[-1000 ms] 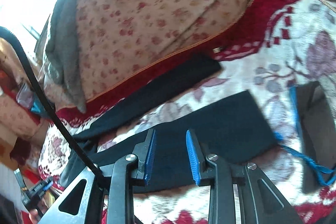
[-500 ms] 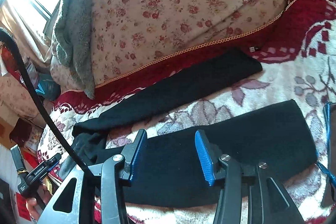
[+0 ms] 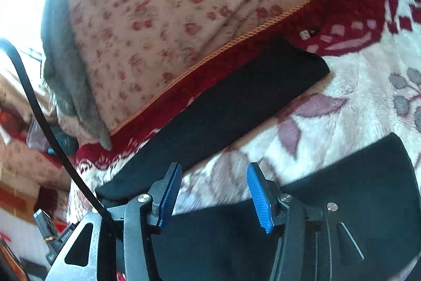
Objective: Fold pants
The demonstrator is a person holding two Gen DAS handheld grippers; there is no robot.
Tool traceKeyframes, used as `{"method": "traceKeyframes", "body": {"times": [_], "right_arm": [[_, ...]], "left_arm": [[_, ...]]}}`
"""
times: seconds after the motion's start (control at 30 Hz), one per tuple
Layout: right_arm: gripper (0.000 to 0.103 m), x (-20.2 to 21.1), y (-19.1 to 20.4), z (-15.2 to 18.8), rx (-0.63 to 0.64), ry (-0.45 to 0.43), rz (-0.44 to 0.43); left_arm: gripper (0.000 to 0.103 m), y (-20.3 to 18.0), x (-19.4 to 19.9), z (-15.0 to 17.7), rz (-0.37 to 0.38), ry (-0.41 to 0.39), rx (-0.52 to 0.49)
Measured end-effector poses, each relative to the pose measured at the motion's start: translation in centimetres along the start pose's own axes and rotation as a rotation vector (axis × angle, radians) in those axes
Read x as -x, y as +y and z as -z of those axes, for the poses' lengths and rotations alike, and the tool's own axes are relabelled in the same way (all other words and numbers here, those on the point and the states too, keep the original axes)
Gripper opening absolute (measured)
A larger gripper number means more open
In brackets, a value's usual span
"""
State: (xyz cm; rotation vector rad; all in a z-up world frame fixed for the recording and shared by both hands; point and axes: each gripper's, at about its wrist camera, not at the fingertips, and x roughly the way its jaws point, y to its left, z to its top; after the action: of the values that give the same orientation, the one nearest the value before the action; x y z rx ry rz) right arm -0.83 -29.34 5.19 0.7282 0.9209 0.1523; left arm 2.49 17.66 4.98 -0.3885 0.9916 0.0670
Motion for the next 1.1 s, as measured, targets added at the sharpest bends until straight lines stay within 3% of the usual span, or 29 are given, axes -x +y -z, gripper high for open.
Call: {"method": "traceKeyframes", "body": {"times": [0.3, 0.73, 0.8, 0.83, 0.9, 1.1], "right_arm": [[0.051, -1.7, -1.9, -2.5, -0.056, -0.02, -0.005], [0.056, -4.5, -2.3, -5.2, -0.079, -0.032, -0.04], [0.043, -4.9, -2.1, -5.6, -0.049, -0.041, -0.034], [0.038, -5.0, -2.1, -5.7, -0.032, -0.046, -0.03], [0.018, -5.4, -2.4, -5.7, -0.032, -0.047, -0.047], [0.008, -3.0, -1.6, -5.3, 0.01, -0.104, -0.131]], "left_arm": [[0.046, 1.1, -3.1, -2.9, 0.05, 0.019, 0.118], [0.046, 0.4, -6.9, -5.4, -0.004, 0.032, 0.163], [0.046, 0.1, -7.2, -5.6, -0.007, 0.019, 0.152], [0.033, -0.1, -7.3, -5.6, -0.014, 0.013, 0.143], [0.018, -0.3, -7.3, -5.6, -0.042, 0.002, 0.12], [0.008, -0.1, -4.6, -5.1, 0.039, -0.038, 0.121]]}}
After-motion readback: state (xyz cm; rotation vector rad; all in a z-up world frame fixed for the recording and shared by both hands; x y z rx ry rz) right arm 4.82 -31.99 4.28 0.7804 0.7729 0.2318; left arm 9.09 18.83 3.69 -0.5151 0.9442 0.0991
